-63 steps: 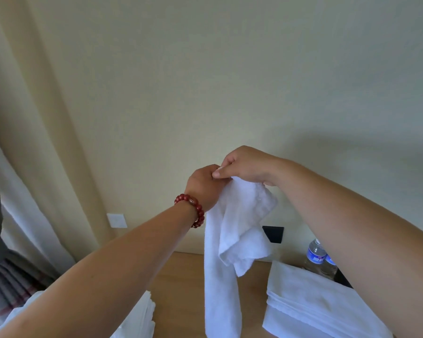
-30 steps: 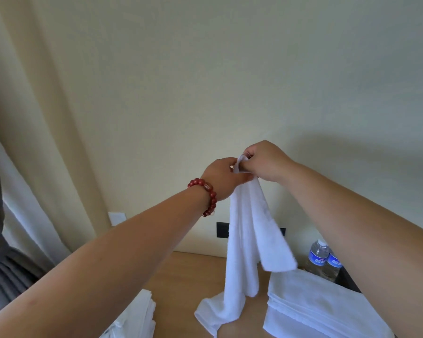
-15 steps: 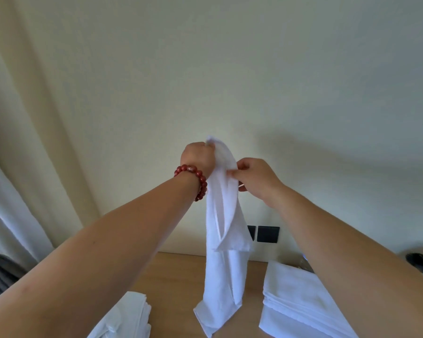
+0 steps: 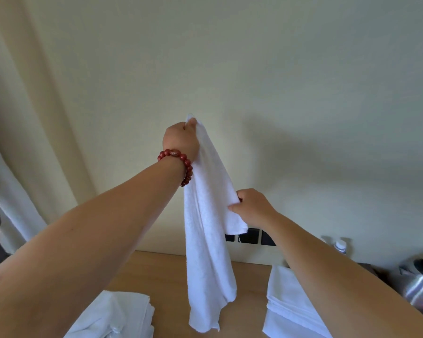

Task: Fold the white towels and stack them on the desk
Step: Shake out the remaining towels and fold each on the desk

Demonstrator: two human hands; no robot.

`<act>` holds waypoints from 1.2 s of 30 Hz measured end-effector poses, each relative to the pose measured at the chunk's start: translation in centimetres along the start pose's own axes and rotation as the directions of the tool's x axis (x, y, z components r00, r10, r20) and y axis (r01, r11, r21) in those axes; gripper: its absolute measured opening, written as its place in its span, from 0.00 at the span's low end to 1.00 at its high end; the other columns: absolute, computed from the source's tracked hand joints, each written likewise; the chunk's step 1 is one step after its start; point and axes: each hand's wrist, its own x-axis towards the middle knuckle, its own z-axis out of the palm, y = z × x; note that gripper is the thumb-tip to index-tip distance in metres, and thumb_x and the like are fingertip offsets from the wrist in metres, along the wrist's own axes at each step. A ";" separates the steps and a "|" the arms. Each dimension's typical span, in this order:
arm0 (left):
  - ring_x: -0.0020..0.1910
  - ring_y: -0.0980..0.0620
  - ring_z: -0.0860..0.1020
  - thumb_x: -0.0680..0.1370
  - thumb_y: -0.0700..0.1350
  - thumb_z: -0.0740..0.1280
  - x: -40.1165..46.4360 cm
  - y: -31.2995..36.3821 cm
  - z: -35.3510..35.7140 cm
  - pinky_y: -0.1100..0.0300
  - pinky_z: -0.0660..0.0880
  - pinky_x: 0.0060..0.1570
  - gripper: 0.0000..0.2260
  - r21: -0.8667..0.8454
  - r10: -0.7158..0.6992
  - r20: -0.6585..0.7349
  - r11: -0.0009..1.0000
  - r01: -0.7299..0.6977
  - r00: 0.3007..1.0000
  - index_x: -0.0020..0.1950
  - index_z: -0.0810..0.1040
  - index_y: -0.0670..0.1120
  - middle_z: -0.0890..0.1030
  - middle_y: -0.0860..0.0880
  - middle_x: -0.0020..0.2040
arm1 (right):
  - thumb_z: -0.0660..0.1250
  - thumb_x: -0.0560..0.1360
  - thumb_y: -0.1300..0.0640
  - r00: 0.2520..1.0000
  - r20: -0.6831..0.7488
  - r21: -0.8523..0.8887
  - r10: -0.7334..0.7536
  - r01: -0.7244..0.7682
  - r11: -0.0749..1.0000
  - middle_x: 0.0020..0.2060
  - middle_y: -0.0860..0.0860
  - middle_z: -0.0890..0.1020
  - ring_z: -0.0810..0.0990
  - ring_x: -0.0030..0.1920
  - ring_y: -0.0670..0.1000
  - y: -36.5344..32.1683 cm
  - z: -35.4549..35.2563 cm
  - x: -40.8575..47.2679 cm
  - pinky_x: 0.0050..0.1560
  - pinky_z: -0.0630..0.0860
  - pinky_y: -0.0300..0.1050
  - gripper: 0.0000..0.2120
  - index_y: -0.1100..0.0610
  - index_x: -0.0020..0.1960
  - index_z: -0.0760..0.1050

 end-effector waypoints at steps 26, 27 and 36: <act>0.38 0.48 0.73 0.75 0.60 0.64 4.7 -7.4 -5.5 0.51 0.76 0.45 0.21 -0.038 -0.085 0.050 0.995 0.087 0.995 0.38 0.76 0.42 0.73 0.49 0.36 | 0.67 0.80 0.59 0.912 -0.402 0.679 0.085 0.234 0.696 0.47 0.56 0.86 0.83 0.44 0.55 -0.2 -13.5 1.5 0.47 0.77 0.53 0.07 0.56 0.47 0.83; 0.39 0.49 0.75 0.73 0.61 0.64 4.9 -7.7 -5.6 0.50 0.77 0.47 0.22 -0.025 -0.064 0.062 0.998 0.065 0.996 0.42 0.77 0.41 0.75 0.49 0.37 | 0.68 0.79 0.58 0.901 -0.423 0.655 0.094 0.232 0.719 0.47 0.56 0.85 0.82 0.45 0.55 -0.2 -13.9 1.7 0.48 0.77 0.54 0.07 0.55 0.45 0.83; 0.41 0.45 0.83 0.72 0.53 0.74 4.5 -8.2 -5.2 0.48 0.81 0.55 0.12 -0.040 0.008 0.173 0.999 -0.001 0.985 0.39 0.83 0.44 0.84 0.43 0.41 | 0.72 0.75 0.57 0.802 -0.547 0.552 0.238 0.132 0.823 0.44 0.53 0.82 0.81 0.45 0.53 1.2 -15.4 3.1 0.48 0.76 0.48 0.05 0.51 0.41 0.79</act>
